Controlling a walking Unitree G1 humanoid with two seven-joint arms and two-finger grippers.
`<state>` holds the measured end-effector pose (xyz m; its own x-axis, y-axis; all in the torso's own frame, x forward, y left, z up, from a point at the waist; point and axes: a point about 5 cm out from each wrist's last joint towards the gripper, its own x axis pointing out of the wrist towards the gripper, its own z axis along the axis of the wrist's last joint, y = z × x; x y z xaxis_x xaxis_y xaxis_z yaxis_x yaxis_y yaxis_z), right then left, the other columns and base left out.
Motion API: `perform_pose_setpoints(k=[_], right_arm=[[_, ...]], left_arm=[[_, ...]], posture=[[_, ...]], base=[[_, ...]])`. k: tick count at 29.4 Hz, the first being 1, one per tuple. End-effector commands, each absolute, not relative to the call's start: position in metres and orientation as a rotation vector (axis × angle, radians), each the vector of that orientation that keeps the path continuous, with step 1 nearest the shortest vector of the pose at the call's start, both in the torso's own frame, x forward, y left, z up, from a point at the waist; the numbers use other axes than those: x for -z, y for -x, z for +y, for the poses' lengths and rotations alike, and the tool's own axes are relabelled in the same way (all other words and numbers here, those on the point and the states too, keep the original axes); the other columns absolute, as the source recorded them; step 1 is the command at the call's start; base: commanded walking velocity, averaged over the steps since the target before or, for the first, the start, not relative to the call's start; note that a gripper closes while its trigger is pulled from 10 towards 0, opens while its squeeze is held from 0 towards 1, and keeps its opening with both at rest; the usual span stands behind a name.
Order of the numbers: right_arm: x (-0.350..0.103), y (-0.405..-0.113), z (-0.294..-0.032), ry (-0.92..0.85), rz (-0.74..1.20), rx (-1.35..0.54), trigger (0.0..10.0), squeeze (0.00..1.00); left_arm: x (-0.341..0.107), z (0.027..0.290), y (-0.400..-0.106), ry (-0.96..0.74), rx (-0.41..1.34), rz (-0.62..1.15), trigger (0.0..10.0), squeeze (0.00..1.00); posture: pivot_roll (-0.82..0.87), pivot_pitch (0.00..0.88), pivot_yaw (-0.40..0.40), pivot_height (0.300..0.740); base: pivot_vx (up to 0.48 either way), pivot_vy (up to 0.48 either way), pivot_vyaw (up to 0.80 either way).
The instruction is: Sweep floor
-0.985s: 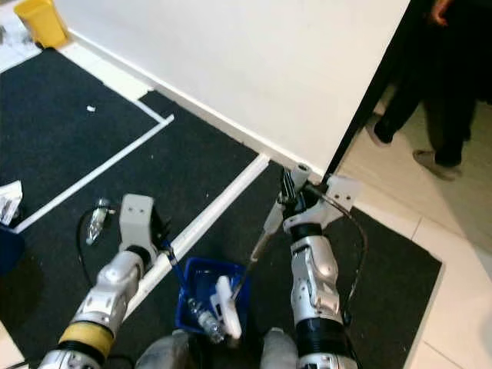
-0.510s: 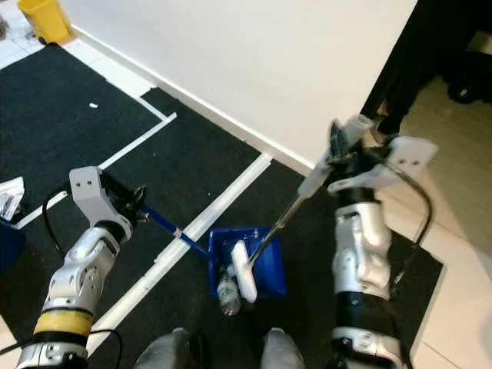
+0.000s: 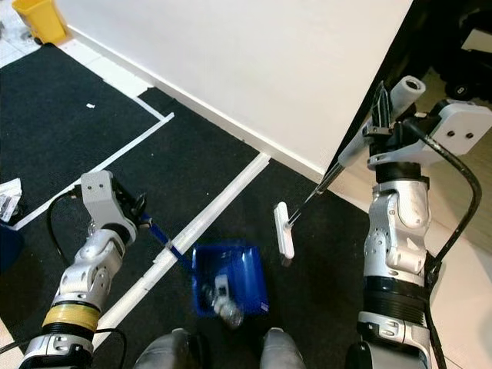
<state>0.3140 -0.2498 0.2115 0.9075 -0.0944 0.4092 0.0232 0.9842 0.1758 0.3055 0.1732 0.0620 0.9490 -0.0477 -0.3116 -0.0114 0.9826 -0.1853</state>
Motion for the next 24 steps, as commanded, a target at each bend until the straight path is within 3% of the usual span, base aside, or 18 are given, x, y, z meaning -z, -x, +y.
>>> perform_pose_setpoints(k=[1,9,16,24], right_arm=[[-0.213,-0.308,-0.265,-0.178,-0.462,0.130,10.0,0.00],[-0.181,-0.304,-0.277,-0.144,-0.356,0.238,10.0,0.00],[-0.183,-0.307,-0.290,-0.164,-0.347,0.291,10.0,0.00],[-0.173,-0.312,-0.295,-0.156,-0.295,0.315,10.0,0.00]], left_arm=[[-0.065,0.170,-0.305,0.213,0.023,0.299,10.0,0.00],[-0.082,0.185,-0.311,0.291,-0.046,0.234,10.0,0.00],[-0.095,0.211,-0.316,0.279,-0.122,0.203,10.0,0.00],[-0.099,0.213,-0.316,0.330,-0.151,0.219,10.0,0.00]], posture=[[-0.05,0.063,0.020,0.740],[-0.05,0.069,0.020,0.740],[-0.03,0.073,0.020,0.740],[-0.01,0.074,0.012,0.740]], base=[[0.000,0.000,0.00],[0.000,0.000,0.00],[0.000,0.000,0.00],[0.000,0.000,0.00]])
